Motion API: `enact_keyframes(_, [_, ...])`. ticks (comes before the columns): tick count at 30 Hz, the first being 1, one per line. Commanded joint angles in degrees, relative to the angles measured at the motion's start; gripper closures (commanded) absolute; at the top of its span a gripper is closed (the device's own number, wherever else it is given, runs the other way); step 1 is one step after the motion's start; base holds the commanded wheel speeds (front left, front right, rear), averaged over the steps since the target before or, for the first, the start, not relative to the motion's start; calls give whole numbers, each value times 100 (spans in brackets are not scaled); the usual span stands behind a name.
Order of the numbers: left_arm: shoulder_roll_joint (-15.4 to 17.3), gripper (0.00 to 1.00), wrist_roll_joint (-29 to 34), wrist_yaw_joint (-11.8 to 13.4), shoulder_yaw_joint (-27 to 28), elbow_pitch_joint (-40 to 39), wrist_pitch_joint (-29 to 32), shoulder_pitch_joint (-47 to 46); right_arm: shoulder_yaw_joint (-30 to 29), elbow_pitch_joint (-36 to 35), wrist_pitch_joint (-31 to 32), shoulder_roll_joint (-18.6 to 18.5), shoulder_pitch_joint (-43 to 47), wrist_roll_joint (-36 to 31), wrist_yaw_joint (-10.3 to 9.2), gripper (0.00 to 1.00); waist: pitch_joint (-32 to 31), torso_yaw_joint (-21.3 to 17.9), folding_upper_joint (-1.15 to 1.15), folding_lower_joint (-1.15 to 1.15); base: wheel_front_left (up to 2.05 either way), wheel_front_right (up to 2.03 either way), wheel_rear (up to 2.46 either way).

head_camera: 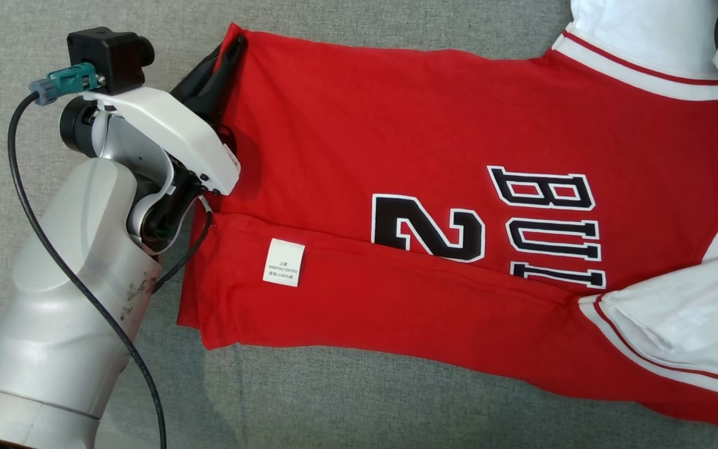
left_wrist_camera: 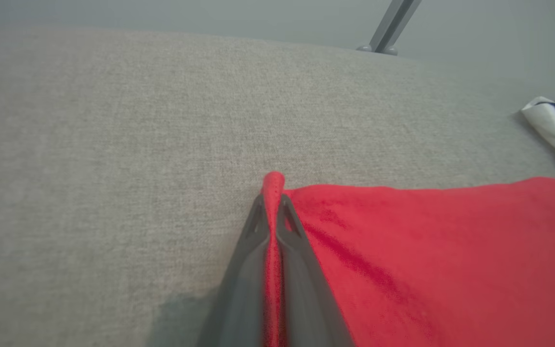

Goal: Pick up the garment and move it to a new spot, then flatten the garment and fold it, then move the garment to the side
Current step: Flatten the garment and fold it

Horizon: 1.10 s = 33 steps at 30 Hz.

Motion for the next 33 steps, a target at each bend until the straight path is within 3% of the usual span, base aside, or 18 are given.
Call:
enact_keyframes(1, [78,100,-53,1,-22,48,-42,-99,78,22,-12,-73,-12,92,-4,100,-12,-8,0,0,0,0,0])
enact_keyframes(8, [276,100,-276,0,-73,-49,-242,-59,170,-340,-507,-342,-137,527,-3,100,-184,-125,0,0,0,0,0])
enact_keyframes(20, [715,100,-503,114,39,-779,-114,329,46,-1504,-1062,-987,506,1052,-3,100,-449,-364,0,0,0,0,0])
enact_keyframes(33, [1376,100,-1333,369,485,-2307,305,1997,-693,-3893,-852,-1261,3203,2250,-2,100,-934,-918,0,0,0,0,0])
